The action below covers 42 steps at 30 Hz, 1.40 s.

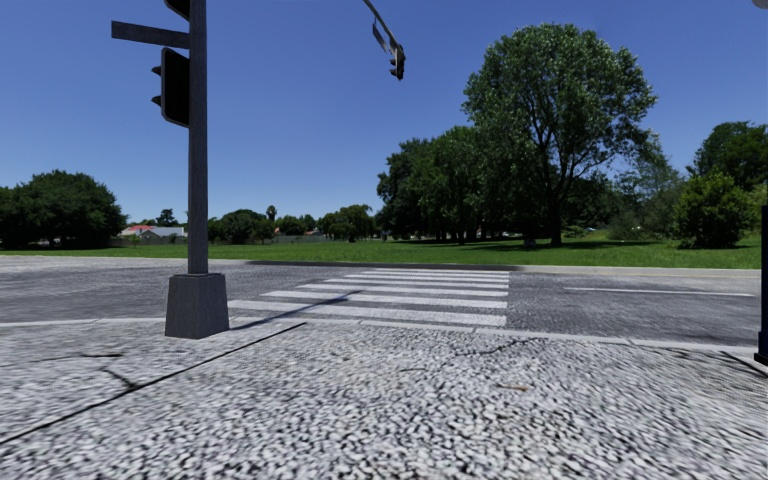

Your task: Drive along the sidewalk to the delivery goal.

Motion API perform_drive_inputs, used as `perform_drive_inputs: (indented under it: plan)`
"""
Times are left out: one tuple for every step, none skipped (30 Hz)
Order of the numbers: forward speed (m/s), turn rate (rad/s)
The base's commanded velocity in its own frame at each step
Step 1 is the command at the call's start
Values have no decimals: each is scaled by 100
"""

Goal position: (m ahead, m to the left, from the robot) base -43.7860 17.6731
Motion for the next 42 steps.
perform_drive_inputs:
  plan:
    - [0, 11]
    - [0, 13]
    - [0, 18]
    - [12, 25]
    - [12, 25]
    - [50, 34]
    - [74, 40]
    - [83, 45]
    - [83, 45]
    - [86, 47]
    - [87, 48]
    - [87, 48]
    - [87, 48]
    - [87, 48]
    - [87, 49]
    - [87, 49]
    - [87, 51]
    - [87, 52]
    - [87, 52]
    - [87, 52]
    - [87, 52]
    - [87, 52]
    - [87, 52]
    - [87, 53]
    - [87, 55]
    - [87, 58]
    - [87, 58]
    - [87, 58]
    - [87, 58]
    - [87, 58]
    - [87, 58]
    - [87, 58]
    - [87, 58]
    - [87, 58]
    - [87, 59]
    - [87, 59]
    - [87, 60]
    - [87, 61]
    - [87, 61]
    - [87, 61]
    - [87, 61]
    - [87, 61]
